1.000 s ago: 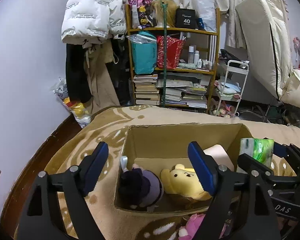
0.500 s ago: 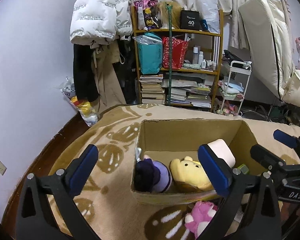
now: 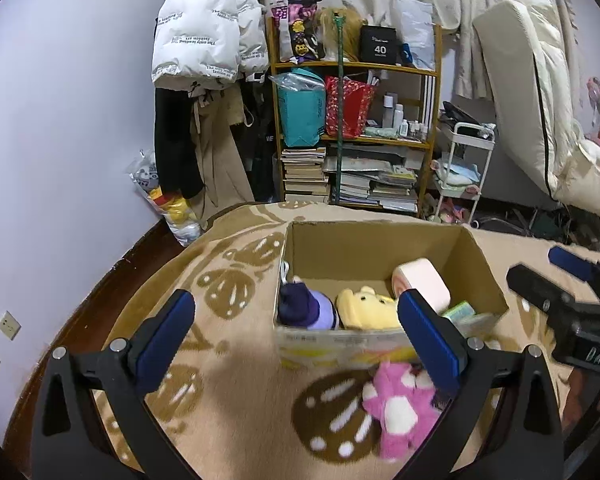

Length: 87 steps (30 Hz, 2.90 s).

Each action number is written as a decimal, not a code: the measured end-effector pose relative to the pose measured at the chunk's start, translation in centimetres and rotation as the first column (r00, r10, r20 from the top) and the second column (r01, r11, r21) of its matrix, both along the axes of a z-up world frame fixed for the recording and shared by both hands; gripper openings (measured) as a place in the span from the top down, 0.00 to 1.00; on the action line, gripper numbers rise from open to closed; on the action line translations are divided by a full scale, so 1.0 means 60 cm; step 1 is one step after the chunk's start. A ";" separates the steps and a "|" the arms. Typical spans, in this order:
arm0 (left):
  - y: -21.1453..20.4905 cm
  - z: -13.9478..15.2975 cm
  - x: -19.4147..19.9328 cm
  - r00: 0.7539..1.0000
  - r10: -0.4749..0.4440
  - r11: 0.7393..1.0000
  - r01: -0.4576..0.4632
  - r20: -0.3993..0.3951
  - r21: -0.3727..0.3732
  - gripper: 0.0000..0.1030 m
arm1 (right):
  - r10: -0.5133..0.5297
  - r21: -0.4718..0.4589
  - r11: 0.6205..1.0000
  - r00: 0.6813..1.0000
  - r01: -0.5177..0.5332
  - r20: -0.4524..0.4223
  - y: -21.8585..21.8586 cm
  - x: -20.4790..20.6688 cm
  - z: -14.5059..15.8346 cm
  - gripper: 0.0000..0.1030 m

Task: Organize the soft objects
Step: 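Open both tools to drop the doll and tissue pack into the box, then lower the left tool to the pink plush while the right tool reaches the white pompom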

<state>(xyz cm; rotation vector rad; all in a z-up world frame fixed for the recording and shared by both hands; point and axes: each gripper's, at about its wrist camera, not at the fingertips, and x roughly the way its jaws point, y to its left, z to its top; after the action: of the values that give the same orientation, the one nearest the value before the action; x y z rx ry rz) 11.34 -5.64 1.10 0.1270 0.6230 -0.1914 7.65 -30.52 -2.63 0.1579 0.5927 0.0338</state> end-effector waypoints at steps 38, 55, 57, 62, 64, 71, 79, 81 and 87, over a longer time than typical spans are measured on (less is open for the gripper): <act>-0.045 -0.101 -0.017 0.980 -0.089 0.995 0.096 -0.178 0.034 0.03 | -0.081 0.016 0.996 0.981 0.086 -0.179 -0.053 -0.035 -0.081 0.00; -0.072 -0.160 0.016 0.945 -0.139 0.990 0.136 -0.298 -0.029 0.03 | -0.120 0.107 0.983 0.959 0.151 -0.256 -0.082 -0.001 -0.141 0.00; -0.072 -0.162 0.018 0.947 -0.128 0.992 0.126 -0.295 -0.025 0.03 | -0.119 0.104 0.983 0.957 0.151 -0.263 -0.081 0.001 -0.147 0.00; -0.075 -0.173 0.025 0.940 -0.137 0.990 0.134 -0.312 -0.033 0.03 | -0.129 0.108 0.980 0.946 0.168 -0.297 -0.086 0.007 -0.168 0.00; -0.078 -0.175 0.025 0.938 -0.144 0.990 0.140 -0.315 -0.035 0.03 | -0.136 0.106 0.979 0.943 0.175 -0.304 -0.088 0.009 -0.172 0.00; -0.096 -0.184 0.020 0.925 -0.192 0.981 0.188 -0.327 -0.044 0.03 | -0.131 0.107 0.979 0.934 0.175 -0.333 -0.091 0.015 -0.188 0.00; -0.120 -0.200 0.013 0.914 -0.219 0.973 0.231 -0.340 -0.004 0.03 | -0.081 0.112 0.985 0.919 0.134 -0.385 -0.081 0.025 -0.214 0.00; -0.126 -0.203 0.012 0.913 -0.222 0.971 0.240 -0.342 0.011 0.03 | -0.073 0.104 0.987 0.916 0.124 -0.394 -0.077 0.026 -0.217 0.00; -0.132 -0.218 0.017 0.902 -0.222 0.969 0.245 -0.371 0.017 0.03 | -0.042 0.083 0.993 0.894 0.088 -0.445 -0.066 0.034 -0.236 0.29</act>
<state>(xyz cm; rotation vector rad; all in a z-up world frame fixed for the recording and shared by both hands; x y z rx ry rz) 12.33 -13.55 -11.99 0.2308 0.9892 -0.4356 9.68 -34.46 -16.80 0.2886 1.0440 -0.0393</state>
